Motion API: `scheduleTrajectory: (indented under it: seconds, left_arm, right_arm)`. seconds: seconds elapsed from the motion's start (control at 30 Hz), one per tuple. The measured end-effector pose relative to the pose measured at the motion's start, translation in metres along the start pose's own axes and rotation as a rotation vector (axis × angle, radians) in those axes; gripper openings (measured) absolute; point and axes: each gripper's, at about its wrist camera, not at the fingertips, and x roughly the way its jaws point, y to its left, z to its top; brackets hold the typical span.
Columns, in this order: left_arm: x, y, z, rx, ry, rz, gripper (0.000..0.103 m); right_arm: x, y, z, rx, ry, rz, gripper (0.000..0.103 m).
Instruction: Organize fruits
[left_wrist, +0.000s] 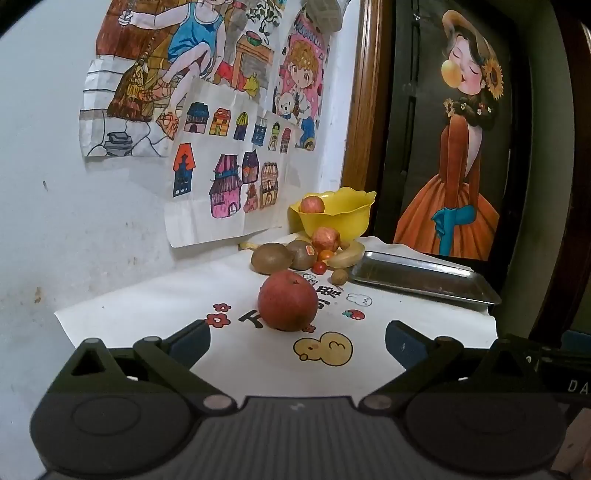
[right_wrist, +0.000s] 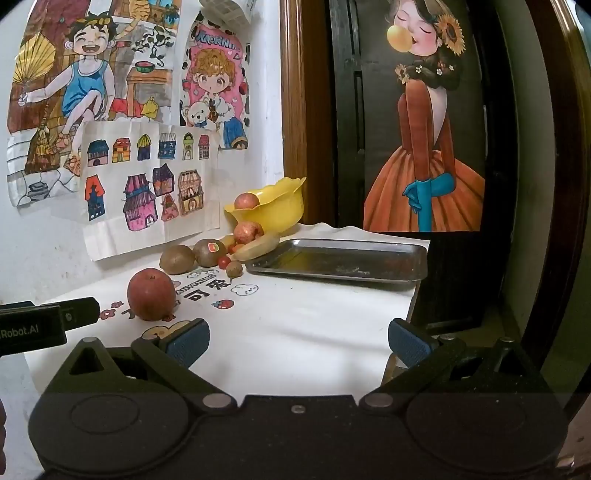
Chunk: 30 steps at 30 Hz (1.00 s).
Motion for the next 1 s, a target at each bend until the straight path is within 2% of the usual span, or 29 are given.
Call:
scheduleTrajectory:
  seconds: [1.0]
  left_arm:
    - [0.0081, 0.0017, -0.0079, -0.002, 0.011, 0.003, 0.103]
  right_arm:
    - [0.0054, 0.0014, -0.0005, 0.0, 0.014, 0.003, 0.102]
